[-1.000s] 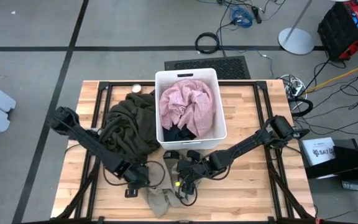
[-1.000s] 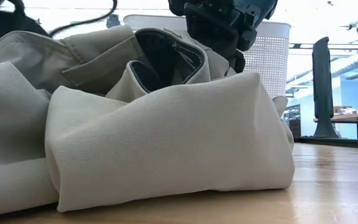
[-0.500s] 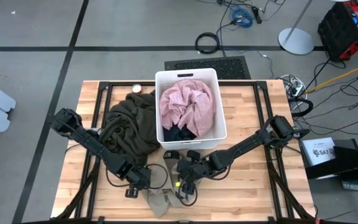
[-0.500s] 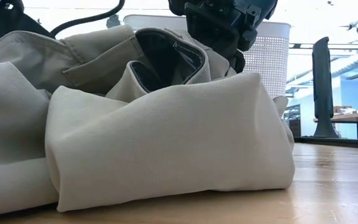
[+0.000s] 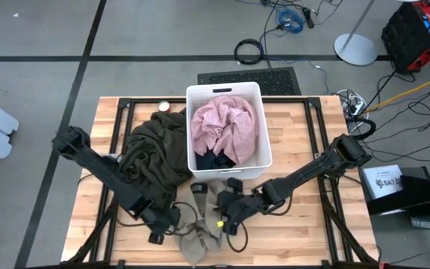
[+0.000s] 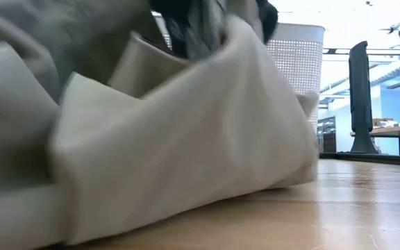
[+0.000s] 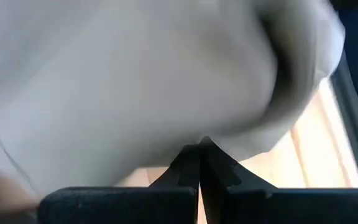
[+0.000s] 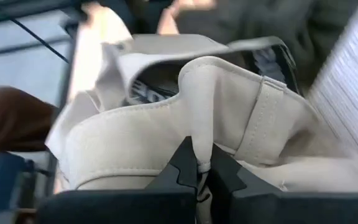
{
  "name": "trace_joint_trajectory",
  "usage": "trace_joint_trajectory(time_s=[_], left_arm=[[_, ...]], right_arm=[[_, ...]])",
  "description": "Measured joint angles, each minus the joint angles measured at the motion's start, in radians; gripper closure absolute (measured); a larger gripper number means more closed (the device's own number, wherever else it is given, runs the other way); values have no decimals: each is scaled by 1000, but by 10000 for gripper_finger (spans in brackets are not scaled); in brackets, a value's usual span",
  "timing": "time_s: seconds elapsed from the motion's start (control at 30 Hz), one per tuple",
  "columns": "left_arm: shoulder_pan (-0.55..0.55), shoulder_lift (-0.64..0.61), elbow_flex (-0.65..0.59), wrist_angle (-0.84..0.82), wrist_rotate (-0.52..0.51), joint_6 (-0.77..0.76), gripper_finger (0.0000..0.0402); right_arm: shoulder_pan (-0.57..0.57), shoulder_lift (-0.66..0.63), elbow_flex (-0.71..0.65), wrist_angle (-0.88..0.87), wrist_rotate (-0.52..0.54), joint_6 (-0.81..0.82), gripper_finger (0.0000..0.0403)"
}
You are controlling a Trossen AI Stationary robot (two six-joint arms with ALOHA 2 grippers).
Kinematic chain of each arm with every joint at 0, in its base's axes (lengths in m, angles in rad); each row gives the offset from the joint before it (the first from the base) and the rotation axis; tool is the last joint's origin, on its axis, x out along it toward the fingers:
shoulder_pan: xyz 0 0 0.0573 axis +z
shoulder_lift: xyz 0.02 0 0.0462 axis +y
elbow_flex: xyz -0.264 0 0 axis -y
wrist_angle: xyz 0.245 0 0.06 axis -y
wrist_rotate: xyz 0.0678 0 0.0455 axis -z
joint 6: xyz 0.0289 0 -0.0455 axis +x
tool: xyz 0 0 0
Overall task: Sort clothes
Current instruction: Put the light brown shorts into the laundry bin
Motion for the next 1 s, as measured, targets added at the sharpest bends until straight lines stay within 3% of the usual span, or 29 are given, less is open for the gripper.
trace_joint_trajectory(time_s=[0.13, 0.3, 0.43, 0.57, 0.8, 1.0], left_arm=[[-22, -50, 58, 102, -95, 108, 401], [-2, -50, 75, 271, -102, 264, 401], [33, -51, 75, 289, -102, 288, 401], [41, -51, 75, 262, -51, 278, 401], [-15, -51, 75, 258, 167, 260, 401], [-22, -51, 75, 293, 122, 278, 401]], right_arm=[[10, 13, 0, 143, 2, -54, 403], [10, 27, 0, 199, 3, -77, 403], [7, 35, 0, 176, 11, -63, 403], [6, 32, 0, 57, 71, -12, 403], [6, -1, 0, -76, 140, 31, 403], [11, -17, 0, -34, 142, 9, 403]])
